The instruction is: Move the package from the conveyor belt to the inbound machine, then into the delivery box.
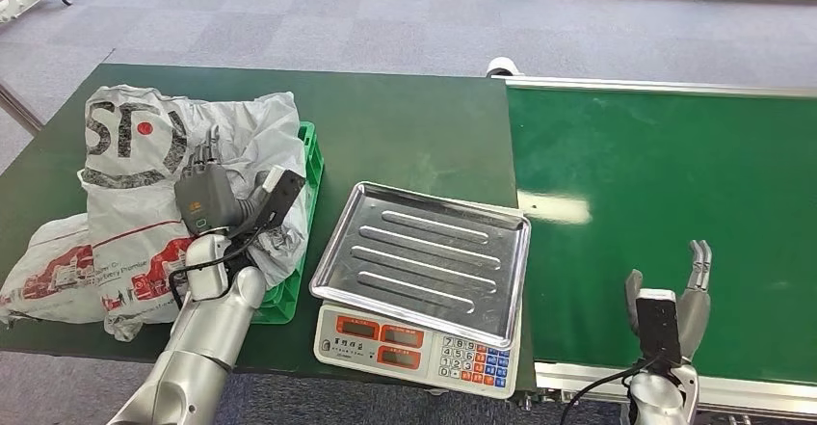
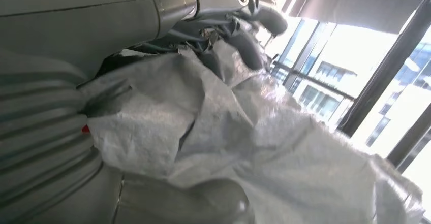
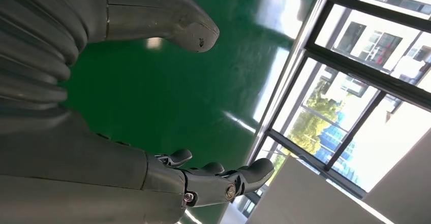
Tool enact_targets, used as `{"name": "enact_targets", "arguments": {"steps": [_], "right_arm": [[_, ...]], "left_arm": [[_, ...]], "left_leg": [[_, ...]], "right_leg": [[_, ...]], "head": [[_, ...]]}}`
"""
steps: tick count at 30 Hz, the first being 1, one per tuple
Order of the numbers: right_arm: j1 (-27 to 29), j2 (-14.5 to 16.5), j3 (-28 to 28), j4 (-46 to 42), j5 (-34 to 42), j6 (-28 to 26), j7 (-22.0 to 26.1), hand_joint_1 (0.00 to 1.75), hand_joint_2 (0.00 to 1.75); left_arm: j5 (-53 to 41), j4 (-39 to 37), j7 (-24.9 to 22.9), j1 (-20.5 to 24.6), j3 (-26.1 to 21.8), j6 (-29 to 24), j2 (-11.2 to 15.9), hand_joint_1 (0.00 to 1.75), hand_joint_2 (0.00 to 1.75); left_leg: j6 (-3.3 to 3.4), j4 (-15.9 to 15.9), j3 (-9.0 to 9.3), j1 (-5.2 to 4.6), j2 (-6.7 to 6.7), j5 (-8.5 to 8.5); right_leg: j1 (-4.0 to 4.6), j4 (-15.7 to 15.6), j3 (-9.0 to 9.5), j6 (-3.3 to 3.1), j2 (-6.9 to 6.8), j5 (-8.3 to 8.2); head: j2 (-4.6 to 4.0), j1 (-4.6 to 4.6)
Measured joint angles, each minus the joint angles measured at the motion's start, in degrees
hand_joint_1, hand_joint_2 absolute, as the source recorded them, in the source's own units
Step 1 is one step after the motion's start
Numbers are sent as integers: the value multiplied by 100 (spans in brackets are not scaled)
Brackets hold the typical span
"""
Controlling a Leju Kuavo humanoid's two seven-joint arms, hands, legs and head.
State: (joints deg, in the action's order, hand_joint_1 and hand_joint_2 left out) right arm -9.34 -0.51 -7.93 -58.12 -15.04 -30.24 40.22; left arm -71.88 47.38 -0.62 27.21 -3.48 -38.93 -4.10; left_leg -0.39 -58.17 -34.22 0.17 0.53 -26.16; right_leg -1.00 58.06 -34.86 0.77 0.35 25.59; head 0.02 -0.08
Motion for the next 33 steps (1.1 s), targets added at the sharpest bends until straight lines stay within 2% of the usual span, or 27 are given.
{"name": "enact_targets", "arguments": {"steps": [4,8,13,14,16,19,22,25,28,30,32,33], "right_arm": [[7,34,0,19,-2,-56,0,0,175],[17,51,1,20,15,-73,0,0,175],[49,56,28,20,115,-161,0,0,175],[58,57,42,20,144,-183,1,0,175],[85,57,70,20,214,-226,1,0,175],[119,55,126,20,337,-289,0,0,175],[128,42,199,20,461,-359,0,0,175],[122,-3,262,20,567,-399,0,0,175],[90,-57,327,20,605,-403,0,0,175],[74,-79,348,20,615,-399,0,0,175],[49,-110,376,20,632,-381,0,0,175],[40,-120,385,20,638,-374,0,0,175]], "left_arm": [[249,343,991,-82,-485,-112,-186,0,0],[368,615,1521,-134,-915,-118,-386,0,0],[1418,996,3683,-146,-1712,-120,-886,0,0],[1748,1106,3902,-172,-1788,-120,-975,0,0],[2366,1446,4033,-281,-1794,-120,-1107,0,0],[3308,2182,4076,-512,-1561,-120,-1226,0,0],[4508,2857,4090,-728,-1051,-120,-1226,0,0],[5859,3356,4090,-931,-153,-79,-1023,0,0],[6533,3658,4090,-1048,732,90,-792,0,0],[6776,3748,4089,-1089,1095,457,-692,0,0],[7039,3708,4086,-1132,1351,1380,-613,0,0],[7111,3687,4085,-1145,1414,1673,-593,0,0]], "left_leg": [[0,0,-3,0,3,0],[1,0,-5,0,3,-1],[1,-1,-6,-1,9,-1],[1,-1,-6,-1,8,-1],[1,-2,-6,-1,6,-1],[2,-1,-8,-1,5,-2],[3,-1,-9,0,7,-4],[5,-1,-12,0,9,-5],[7,-2,-13,-1,11,-5],[8,-2,-12,-2,10,-6],[9,-2,-12,-3,10,-6],[9,-2,-13,-3,11,-6]], "right_leg": [[0,0,-2,0,0,1],[0,0,-3,0,0,1],[-2,0,-3,1,-3,1],[-2,0,-3,1,-2,0],[-2,0,-5,1,-1,0],[-1,-1,-8,1,-1,1],[0,-1,-9,1,-1,3],[0,-1,-8,1,-6,4],[-1,-1,-6,2,-10,4],[-3,-1,-6,3,-9,3],[-3,-2,-5,3,-9,3],[-3,-2,-5,3,-10,3]], "head": [[0,0],[0,1],[0,1],[0,0],[0,0],[0,0],[0,0],[0,1],[0,1],[0,1],[0,1],[0,1]]}}
